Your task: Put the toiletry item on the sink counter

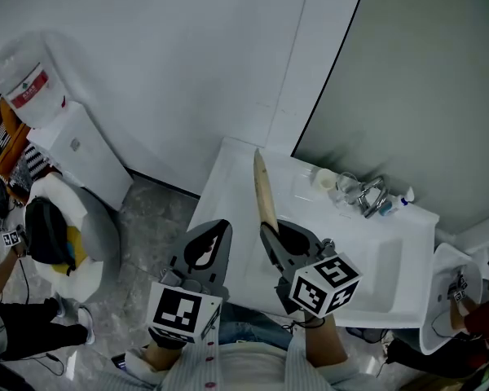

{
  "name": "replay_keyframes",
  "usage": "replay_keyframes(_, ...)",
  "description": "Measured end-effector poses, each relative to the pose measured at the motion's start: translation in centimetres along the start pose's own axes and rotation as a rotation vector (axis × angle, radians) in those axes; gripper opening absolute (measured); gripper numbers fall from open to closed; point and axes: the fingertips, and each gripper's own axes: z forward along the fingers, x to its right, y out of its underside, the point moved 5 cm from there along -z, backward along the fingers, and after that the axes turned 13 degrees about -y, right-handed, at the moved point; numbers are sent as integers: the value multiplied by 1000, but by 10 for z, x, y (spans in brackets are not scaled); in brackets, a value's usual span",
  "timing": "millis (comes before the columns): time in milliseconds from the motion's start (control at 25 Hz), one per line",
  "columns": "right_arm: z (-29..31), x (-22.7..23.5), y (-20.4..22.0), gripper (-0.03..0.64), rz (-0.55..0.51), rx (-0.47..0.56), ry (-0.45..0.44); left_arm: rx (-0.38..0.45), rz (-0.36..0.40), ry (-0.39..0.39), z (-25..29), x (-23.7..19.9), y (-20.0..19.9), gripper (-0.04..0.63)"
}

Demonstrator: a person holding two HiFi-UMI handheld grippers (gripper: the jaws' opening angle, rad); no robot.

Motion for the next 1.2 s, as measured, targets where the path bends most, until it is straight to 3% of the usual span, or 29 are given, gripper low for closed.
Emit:
replay_keyframes(440, 31, 16, -28, 57, -7, 3, 27, -13, 6, 34, 37, -26, -12, 18)
replay_keyframes(1200, 78, 43, -16, 57, 46, -92, 53, -68, -24, 77, 82, -57, 7, 18)
